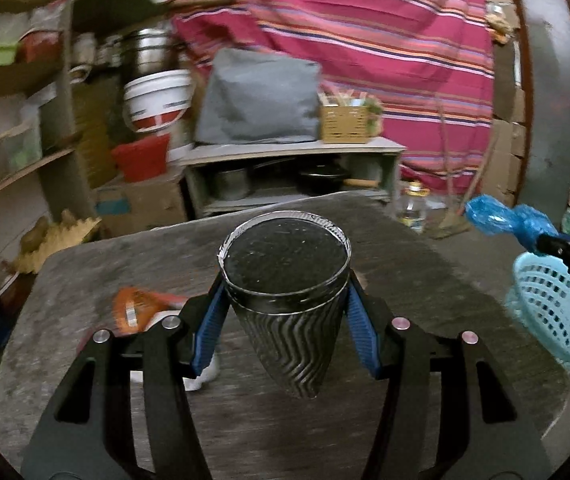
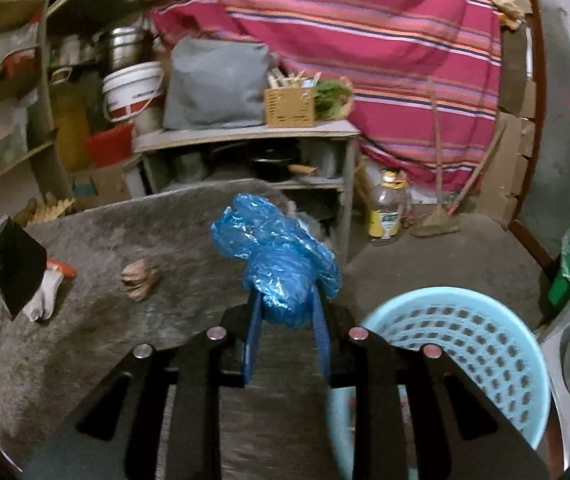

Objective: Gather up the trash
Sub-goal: 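Carry the black cup and blue bag over the light-blue basket, then open both grippers to drop the cup and blue bag into the basket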

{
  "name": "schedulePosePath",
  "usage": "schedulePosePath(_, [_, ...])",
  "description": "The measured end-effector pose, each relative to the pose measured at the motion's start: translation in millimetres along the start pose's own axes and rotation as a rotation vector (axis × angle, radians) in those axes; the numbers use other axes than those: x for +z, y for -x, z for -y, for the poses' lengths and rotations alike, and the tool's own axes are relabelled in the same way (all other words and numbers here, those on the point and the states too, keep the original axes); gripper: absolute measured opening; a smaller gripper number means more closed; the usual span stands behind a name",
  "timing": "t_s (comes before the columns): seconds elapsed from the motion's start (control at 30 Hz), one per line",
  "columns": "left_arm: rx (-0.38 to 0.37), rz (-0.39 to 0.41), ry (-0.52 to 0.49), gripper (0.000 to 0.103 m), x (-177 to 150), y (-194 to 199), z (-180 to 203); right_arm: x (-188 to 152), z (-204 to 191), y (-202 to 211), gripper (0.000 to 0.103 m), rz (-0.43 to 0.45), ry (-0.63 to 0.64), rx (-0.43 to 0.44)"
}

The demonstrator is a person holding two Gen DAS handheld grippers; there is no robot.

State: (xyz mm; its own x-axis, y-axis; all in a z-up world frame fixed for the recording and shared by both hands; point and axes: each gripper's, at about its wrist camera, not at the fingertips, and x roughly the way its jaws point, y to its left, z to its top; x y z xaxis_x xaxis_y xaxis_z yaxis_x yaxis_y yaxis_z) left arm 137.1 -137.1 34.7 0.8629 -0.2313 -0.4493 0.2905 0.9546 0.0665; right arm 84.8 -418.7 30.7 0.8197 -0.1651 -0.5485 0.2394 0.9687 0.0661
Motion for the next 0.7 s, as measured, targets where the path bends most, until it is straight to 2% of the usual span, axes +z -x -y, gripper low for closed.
schedulePosePath(0.13, [-0.071, 0.003, 0.001, 0.055, 2.1, -5.3, 43.9, -3.4, 36.9, 8.7, 0.025, 0.005, -0.031, -0.048])
schedulePosePath(0.3, [-0.142, 0.001, -0.043, 0.055, -0.1, -11.7, 106.1, -11.7, 89.2, 17.7, 0.025, 0.005, -0.081, -0.103])
schedulePosePath(0.4, [-0.191, -0.002, -0.059, 0.055, -0.2, -16.0, 142.6, -18.9, 114.8, 20.9, 0.025, -0.002, -0.117, -0.109])
schedulePosePath(0.7, [-0.309, -0.033, -0.081, 0.055, -3.5, -32.5, 224.6, -35.4, 152.7, 20.5, 0.025, -0.033, -0.144, -0.133])
